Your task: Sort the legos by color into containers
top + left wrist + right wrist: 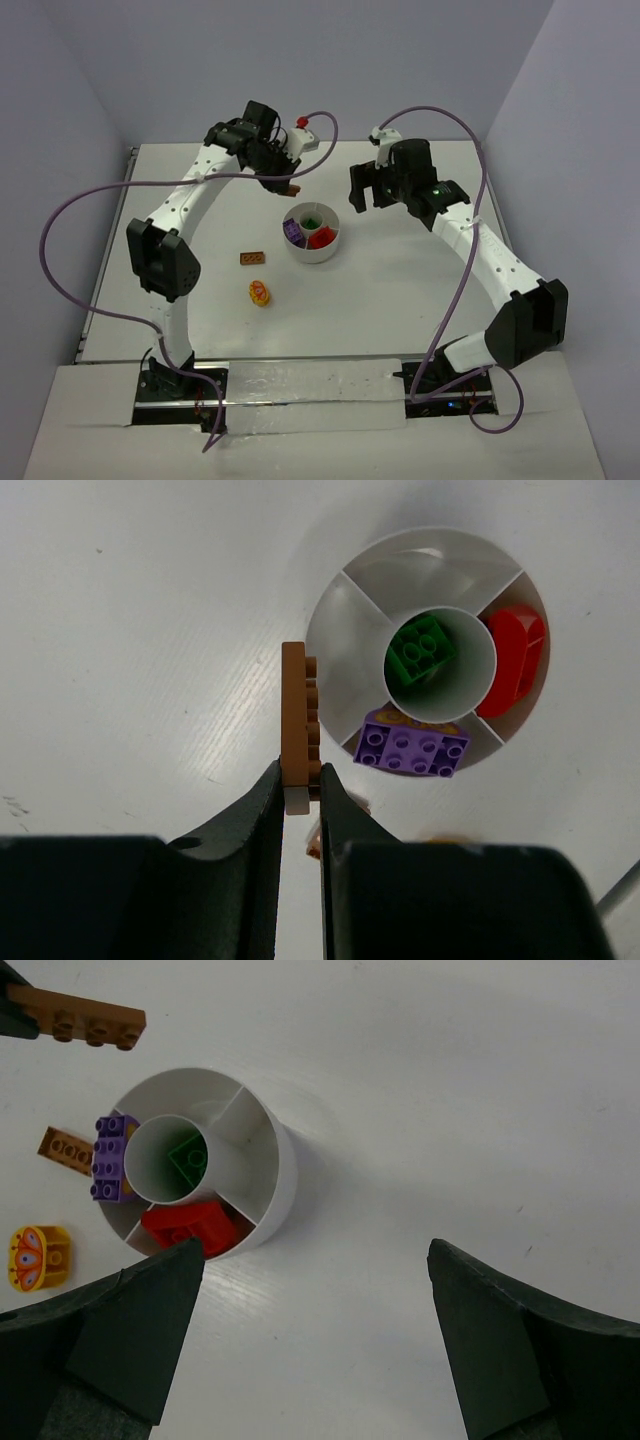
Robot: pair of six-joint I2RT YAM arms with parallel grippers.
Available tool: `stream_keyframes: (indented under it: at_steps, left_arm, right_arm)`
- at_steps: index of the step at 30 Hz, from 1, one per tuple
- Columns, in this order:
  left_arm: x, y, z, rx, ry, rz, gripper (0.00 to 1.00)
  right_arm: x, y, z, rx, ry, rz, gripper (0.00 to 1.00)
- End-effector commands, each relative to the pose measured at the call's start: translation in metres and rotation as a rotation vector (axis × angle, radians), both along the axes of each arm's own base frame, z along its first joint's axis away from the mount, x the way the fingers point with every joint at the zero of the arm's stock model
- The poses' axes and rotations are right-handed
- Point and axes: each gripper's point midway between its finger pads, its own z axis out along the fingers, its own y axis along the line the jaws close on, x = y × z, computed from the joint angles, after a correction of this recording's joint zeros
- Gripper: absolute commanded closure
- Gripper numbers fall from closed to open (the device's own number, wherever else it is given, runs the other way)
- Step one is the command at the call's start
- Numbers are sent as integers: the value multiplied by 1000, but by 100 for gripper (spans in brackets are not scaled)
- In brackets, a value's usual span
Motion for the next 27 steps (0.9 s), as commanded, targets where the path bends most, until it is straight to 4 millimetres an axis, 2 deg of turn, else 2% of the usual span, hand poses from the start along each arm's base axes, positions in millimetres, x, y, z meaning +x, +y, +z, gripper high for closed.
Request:
stream_keyframes:
  at_steps: [1,14,24,27]
  left_arm:
    - [-11,0,-9,78,41,-77,94]
    - [-25,-18,-25,61,109,-127,89]
    - [-15,-22,-38,67,107,-105,82]
    - [-12,-25,-40,73,106,-106,74]
  right_arm:
    - [-4,-1,12,49,-17,3,0]
    - [-5,-1,-2,58,22,12,0]
    - [-7,-1,-8,63,41,12,0]
    - [-7,-1,-11,63,50,12,0]
